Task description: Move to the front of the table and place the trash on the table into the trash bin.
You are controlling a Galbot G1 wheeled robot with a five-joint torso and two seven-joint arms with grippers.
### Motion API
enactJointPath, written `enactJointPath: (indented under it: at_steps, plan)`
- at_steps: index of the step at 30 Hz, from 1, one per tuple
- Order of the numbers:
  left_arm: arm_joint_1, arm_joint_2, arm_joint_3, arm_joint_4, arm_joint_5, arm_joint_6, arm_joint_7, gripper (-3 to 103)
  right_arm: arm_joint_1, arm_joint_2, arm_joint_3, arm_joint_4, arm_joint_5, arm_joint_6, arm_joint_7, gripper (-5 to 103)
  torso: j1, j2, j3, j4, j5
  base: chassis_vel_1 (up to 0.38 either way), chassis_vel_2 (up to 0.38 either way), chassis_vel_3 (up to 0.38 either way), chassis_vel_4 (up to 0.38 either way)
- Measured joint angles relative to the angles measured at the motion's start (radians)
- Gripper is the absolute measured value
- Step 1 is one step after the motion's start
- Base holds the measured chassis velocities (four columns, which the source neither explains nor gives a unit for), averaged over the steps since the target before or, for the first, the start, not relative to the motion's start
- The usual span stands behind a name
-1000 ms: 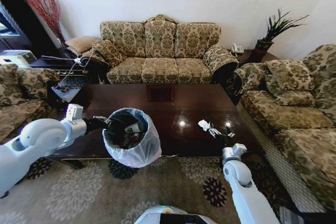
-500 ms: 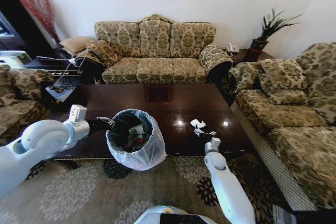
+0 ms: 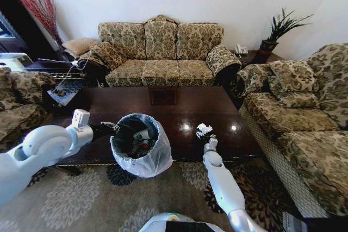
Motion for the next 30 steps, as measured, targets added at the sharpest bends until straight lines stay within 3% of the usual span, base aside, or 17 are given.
enactJointPath:
  at_steps: [2, 4, 5, 6, 9, 11, 17, 19, 22, 28, 30]
  plan:
    - [0.001, -0.002, 0.0, 0.0, 0.001, 0.0, 0.0, 1, 0.008, -0.001, 0.0, -0.005, 0.004, -0.006, -0.004, 72, 0.0, 0.0, 0.0, -0.0002, 0.0002, 0.0, 0.0, 0.0, 0.0]
    - [0.001, -0.002, 0.0, 0.0, 0.001, -0.001, 0.001, 1, 0.011, -0.001, 0.0, -0.006, 0.006, -0.009, -0.005, 72, 0.0, 0.0, 0.0, -0.0002, 0.0004, 0.0, 0.0, 0.0, 0.0]
    - [0.001, -0.002, 0.0, 0.001, 0.001, -0.002, 0.001, 1, 0.018, -0.002, 0.0, -0.008, 0.01, -0.015, -0.005, 61, 0.0, 0.0, 0.0, -0.0002, 0.0004, 0.0, 0.0, 0.0, 0.0]
    - [0.001, -0.002, 0.0, 0.001, 0.001, -0.002, 0.001, 1, 0.018, -0.002, 0.0, -0.008, 0.01, -0.015, -0.005, 61, 0.0, 0.0, 0.0, -0.0002, 0.0004, 0.0, 0.0, 0.0, 0.0]
    - [0.0, -0.001, 0.0, 0.003, 0.001, -0.003, 0.001, 1, 0.022, -0.003, 0.0, -0.003, 0.017, -0.027, -0.005, 45, 0.0, 0.0, 0.0, -0.0001, 0.0003, 0.0, 0.0, 0.0, 0.0]
    - [0.0, -0.001, 0.0, 0.003, 0.001, -0.003, 0.001, 1, 0.022, -0.003, 0.0, 0.0, 0.018, -0.029, -0.005, 45, 0.0, 0.0, 0.0, -0.0001, 0.0003, 0.0, 0.0, 0.0, 0.0]
    - [0.0, -0.002, -0.003, 0.001, 0.001, -0.003, 0.002, 1, 0.01, -0.007, 0.001, 0.02, 0.034, -0.042, -0.008, 18, 0.0, 0.0, 0.0, -0.0002, 0.0003, 0.0, 0.0, 0.0, 0.0]
    - [0.0, -0.001, -0.004, 0.001, 0.001, -0.003, 0.002, 1, 0.007, -0.009, 0.001, 0.028, 0.04, -0.045, -0.008, 18, 0.0, 0.0, 0.0, -0.0002, 0.0003, 0.0, 0.0, 0.0, 0.0]
    - [-0.003, 0.003, -0.006, -0.002, -0.001, -0.004, 0.002, 1, -0.007, -0.016, 0.001, 0.068, 0.067, -0.053, -0.011, 3, 0.0, 0.0, 0.0, -0.0001, 0.0003, 0.0, 0.0, 0.0, 0.0]
    - [-0.004, 0.017, -0.006, 0.002, -0.007, -0.005, 0.002, 1, -0.075, -0.044, -0.016, 0.235, 0.106, -0.031, -0.053, 0, 0.0, 0.0, 0.0, -0.0002, 0.0, 0.0, 0.0, 0.0, 0.0]
    - [-0.004, 0.044, -0.008, 0.012, -0.023, -0.005, 0.002, 1, -0.109, -0.065, -0.034, 0.376, 0.083, 0.018, -0.099, 0, 0.0, 0.0, 0.0, -0.0003, 0.0, 0.0, 0.0, 0.0, 0.0]
